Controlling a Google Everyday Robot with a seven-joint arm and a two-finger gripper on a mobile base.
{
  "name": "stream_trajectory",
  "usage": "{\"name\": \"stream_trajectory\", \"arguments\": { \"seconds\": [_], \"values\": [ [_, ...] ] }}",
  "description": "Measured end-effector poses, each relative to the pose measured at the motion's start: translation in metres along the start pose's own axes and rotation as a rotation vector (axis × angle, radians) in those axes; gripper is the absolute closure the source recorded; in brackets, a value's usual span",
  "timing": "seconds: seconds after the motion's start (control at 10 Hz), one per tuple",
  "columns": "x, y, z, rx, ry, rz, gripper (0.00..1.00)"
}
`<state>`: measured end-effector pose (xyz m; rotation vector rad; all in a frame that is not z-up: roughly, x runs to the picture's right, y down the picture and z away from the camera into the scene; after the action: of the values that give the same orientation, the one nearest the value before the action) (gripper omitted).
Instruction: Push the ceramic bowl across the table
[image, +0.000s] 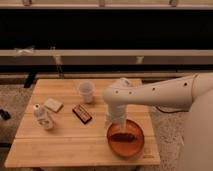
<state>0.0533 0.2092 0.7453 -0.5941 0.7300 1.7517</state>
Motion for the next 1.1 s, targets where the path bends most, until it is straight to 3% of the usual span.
{"name": "stream_trajectory", "arguments": {
  "seconds": [0.2, 0.4, 0.8, 1.1],
  "values": [
    [-0.02, -0.012, 0.028, -0.029, 0.025, 0.055, 0.35],
    [-0.044, -0.028, 0.042, -0.053, 0.029, 0.108, 0.35],
    [-0.067, -0.059, 0.051, -0.086, 0.023, 0.165, 0.35],
    [-0.079, -0.045, 0.045, -0.12, 0.0, 0.157, 0.35]
  ]
}}
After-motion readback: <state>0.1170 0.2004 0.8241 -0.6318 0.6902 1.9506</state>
